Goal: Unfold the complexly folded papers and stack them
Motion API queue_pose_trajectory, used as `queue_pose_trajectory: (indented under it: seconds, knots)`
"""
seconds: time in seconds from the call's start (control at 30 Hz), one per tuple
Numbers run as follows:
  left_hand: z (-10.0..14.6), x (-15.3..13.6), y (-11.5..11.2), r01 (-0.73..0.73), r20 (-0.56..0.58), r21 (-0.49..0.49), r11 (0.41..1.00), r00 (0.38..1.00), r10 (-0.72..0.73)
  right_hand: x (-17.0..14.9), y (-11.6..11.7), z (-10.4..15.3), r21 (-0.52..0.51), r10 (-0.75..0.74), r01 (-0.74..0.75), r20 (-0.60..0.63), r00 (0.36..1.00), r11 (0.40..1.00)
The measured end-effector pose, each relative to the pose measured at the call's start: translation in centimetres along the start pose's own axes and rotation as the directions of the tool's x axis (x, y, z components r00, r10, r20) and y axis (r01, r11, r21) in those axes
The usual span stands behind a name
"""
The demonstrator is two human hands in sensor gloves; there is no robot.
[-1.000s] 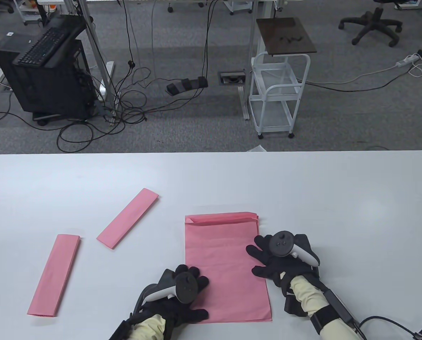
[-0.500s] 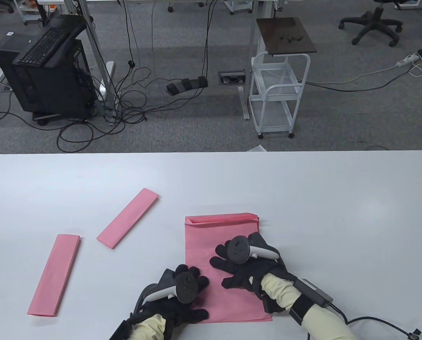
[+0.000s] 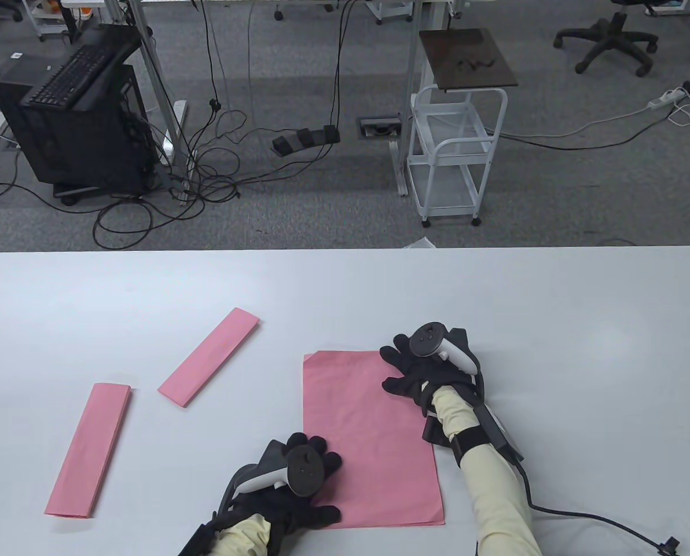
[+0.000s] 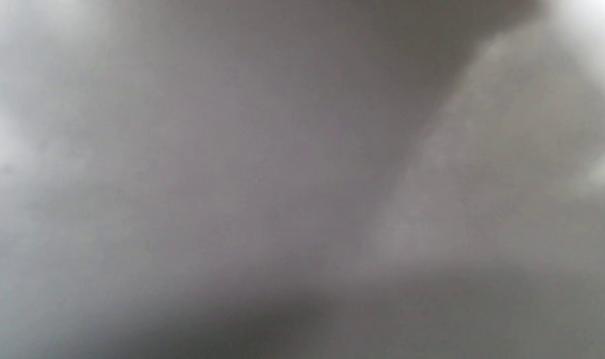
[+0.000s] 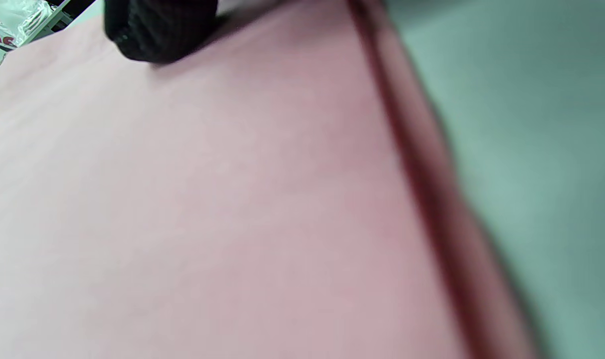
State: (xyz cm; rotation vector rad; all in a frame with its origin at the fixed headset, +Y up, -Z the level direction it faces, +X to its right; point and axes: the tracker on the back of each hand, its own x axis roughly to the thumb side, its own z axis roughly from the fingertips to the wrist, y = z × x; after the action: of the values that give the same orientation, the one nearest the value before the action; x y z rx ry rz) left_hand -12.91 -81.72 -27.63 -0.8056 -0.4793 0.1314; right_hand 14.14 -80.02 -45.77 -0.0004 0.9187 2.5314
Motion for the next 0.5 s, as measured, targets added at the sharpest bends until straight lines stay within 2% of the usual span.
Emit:
queue_pose_trajectory:
  seconds: [0.13, 0.23, 0.27, 0.33, 0.4, 0.5]
  knots:
    - [0.0, 0.0, 0.0, -0.001, -0.004, 0.001, 1.0, 1.0, 0.001, 1.0, 0.1, 1.4, -0.061, 0.111, -0.111, -0.004, 0.994, 0.992]
    - [0.0, 0.0, 0.0, -0.003, -0.005, 0.001, 1.0, 1.0, 0.003, 1.5, -0.1, 4.8, -0.275, 0.216, -0.17, 0.144, 0.966, 0.946]
    - [0.0, 0.0, 0.0, -0.004, -0.005, 0.001, 1.0, 1.0, 0.004, 1.6, 0.1, 5.8, -0.286, 0.227, -0.168, 0.187, 0.956, 0.943]
    - [0.0, 0.0, 0.0, -0.005, -0.006, 0.002, 1.0, 1.0, 0.005, 1.5, 1.4, 8.6, -0.253, 0.266, -0.197, 0.278, 0.923, 0.947]
    - [0.0, 0.0, 0.0, -0.006, -0.007, 0.003, 1.0, 1.0, 0.006, 0.6, 3.6, 11.4, -0.146, 0.316, -0.282, 0.333, 0.888, 0.948]
    - [0.0, 0.0, 0.0, -0.009, -0.008, 0.006, 1.0, 1.0, 0.009, -1.2, 6.6, 13.6, -0.028, 0.355, -0.367, 0.329, 0.875, 0.93]
